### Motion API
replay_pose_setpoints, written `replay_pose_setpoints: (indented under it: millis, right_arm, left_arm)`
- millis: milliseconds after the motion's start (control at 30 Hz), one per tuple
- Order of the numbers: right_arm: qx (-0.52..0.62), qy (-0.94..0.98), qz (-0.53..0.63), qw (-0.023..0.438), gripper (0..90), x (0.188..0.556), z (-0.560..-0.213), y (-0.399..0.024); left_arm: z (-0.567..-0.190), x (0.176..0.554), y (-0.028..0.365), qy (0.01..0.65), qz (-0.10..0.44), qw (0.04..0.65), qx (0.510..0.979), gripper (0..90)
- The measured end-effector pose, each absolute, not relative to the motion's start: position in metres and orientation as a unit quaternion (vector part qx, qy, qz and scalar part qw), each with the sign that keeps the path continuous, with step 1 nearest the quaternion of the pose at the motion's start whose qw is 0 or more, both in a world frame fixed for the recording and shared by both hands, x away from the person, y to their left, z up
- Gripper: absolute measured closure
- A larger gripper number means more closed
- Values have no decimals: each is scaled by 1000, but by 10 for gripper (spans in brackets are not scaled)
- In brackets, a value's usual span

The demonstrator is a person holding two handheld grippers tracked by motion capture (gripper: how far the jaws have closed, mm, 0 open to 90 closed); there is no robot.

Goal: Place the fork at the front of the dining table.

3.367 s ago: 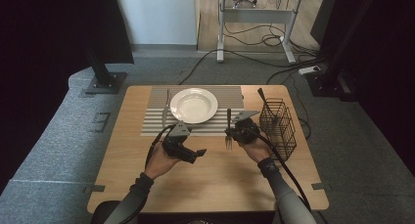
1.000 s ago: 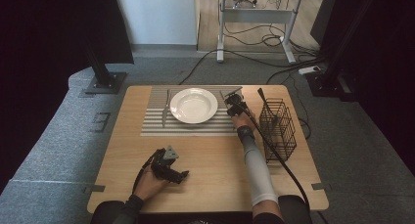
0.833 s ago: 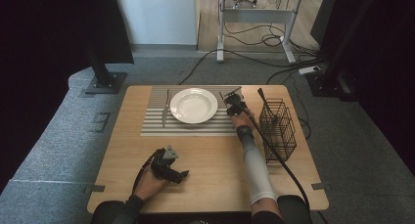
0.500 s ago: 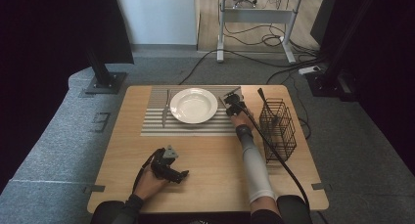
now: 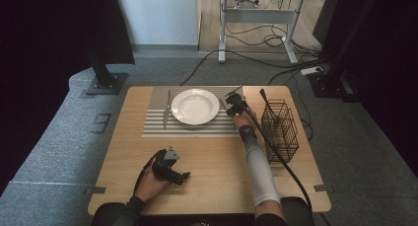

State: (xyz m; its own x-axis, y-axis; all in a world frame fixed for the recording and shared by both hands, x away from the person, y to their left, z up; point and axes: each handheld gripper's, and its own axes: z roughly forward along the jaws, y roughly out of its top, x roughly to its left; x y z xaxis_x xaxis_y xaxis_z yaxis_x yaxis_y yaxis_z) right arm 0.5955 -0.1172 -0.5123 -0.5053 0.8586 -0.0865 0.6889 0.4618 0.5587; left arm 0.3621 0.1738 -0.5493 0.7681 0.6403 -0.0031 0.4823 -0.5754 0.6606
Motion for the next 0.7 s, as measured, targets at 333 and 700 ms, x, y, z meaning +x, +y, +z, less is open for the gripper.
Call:
replay_pose_setpoints:
  millis: [333, 700]
  right_arm:
    - [464, 834, 232, 185, 695, 571, -506, -128]
    - [492, 823, 214, 187, 700, 568, -517, -141]
  left_arm:
    - [-549, 362, 173, 319, 118, 332, 880, 0]
    - [-549, 362, 173, 319, 118, 332, 880, 0]
